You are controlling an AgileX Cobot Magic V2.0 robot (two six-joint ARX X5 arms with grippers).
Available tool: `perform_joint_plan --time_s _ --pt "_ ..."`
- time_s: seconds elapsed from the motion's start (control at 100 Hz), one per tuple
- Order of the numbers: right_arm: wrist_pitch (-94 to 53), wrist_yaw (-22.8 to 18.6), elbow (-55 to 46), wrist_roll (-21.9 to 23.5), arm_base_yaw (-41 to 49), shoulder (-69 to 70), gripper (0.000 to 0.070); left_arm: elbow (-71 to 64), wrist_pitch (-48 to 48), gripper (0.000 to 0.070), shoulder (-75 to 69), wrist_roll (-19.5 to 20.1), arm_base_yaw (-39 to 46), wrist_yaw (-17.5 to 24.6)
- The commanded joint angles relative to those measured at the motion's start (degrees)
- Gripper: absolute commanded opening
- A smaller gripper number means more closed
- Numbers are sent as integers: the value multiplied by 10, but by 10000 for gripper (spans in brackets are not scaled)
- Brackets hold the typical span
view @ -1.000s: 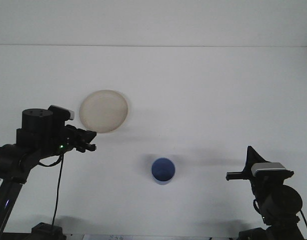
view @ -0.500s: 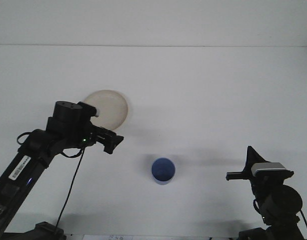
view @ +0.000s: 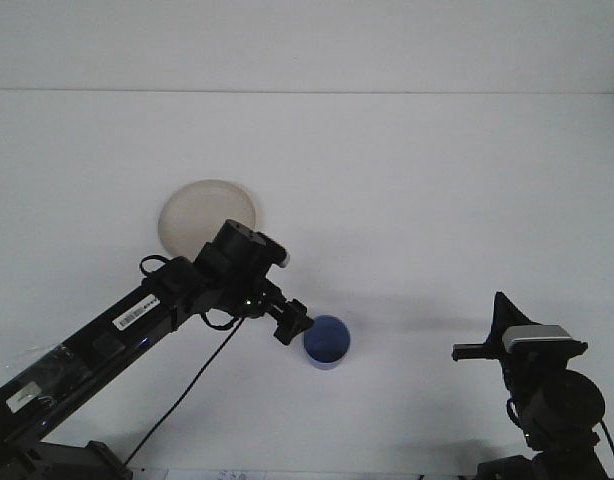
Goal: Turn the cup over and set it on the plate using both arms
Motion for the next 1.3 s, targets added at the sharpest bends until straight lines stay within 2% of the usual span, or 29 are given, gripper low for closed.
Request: perform_joint_plan --time_s 0.0,0.33,0.39,0.44,0.51,0.53,0.54,0.67,0.8,1.16,1.29 --pt "5 0 6 -2 2 1 0 16 9 516 14 -3 -13 3" --pt "5 0 6 -2 2 1 0 16 25 513 68 -3 -52 2" --pt "5 0 6 -2 2 1 0 16 36 480 74 -3 -59 1" --pt "5 0 6 -2 2 1 0 16 42 369 75 0 -63 0" --pt "5 0 6 -2 2 1 0 16 48 83 78 4 -68 0" --pt "5 0 6 -2 2 1 0 16 49 13 78 6 -69 0" --pt "5 0 6 -2 2 1 0 16 49 0 78 6 -70 0" --pt "5 0 6 -2 2 1 0 16 44 10 82 9 -76 -5" --pt "5 0 6 -2 2 1 0 16 35 10 85 7 -79 -34" --pt "3 0 6 -2 2 1 0 81 15 10 68 3 -68 -34" --pt "3 0 6 -2 2 1 0 143 -26 11 65 25 -55 -41"
